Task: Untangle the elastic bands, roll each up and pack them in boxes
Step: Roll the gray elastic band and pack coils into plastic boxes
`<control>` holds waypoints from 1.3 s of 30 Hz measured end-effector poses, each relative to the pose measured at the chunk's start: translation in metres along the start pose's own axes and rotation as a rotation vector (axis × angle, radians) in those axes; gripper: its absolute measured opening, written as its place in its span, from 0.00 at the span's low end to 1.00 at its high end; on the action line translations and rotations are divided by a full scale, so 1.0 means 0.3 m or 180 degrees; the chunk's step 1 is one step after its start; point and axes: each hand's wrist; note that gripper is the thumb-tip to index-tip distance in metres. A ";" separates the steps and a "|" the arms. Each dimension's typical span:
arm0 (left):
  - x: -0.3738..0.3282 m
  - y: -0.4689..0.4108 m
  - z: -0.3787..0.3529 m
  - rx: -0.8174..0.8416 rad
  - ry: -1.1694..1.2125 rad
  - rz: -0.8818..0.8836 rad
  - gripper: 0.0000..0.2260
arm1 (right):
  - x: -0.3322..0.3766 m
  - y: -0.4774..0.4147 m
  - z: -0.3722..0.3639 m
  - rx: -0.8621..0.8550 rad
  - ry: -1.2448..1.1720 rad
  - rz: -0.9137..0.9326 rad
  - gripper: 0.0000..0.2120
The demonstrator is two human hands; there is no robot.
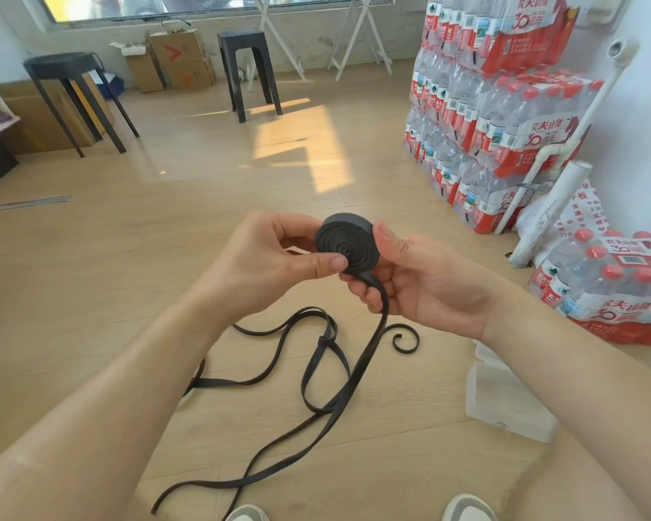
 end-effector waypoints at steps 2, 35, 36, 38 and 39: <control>-0.009 0.002 -0.007 -0.0029 0.0224 0.0020 0.09 | -0.001 -0.001 0.000 0.0086 -0.0155 -0.0033 0.39; 0.007 0.003 -0.041 0.0104 0.0719 0.0256 0.12 | 0.001 0.008 0.016 0.0261 -0.0679 0.0055 0.33; 0.007 0.002 -0.040 0.0100 0.0665 0.0238 0.13 | 0.000 0.008 0.018 0.0266 -0.0710 0.0049 0.33; 0.006 -0.003 -0.038 0.0053 0.0557 0.0209 0.11 | -0.002 0.008 0.021 0.0303 -0.0700 0.0033 0.34; 0.002 -0.003 -0.036 0.0016 0.0461 0.0196 0.09 | -0.003 0.008 0.021 0.0332 -0.0641 0.0022 0.35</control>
Point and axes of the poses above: each hand's wrist, its own y-axis away from the middle knuckle, its own z-axis out of the back of the hand, x = y × z, and after that the axes turned 8 degrees about -y, right-handed
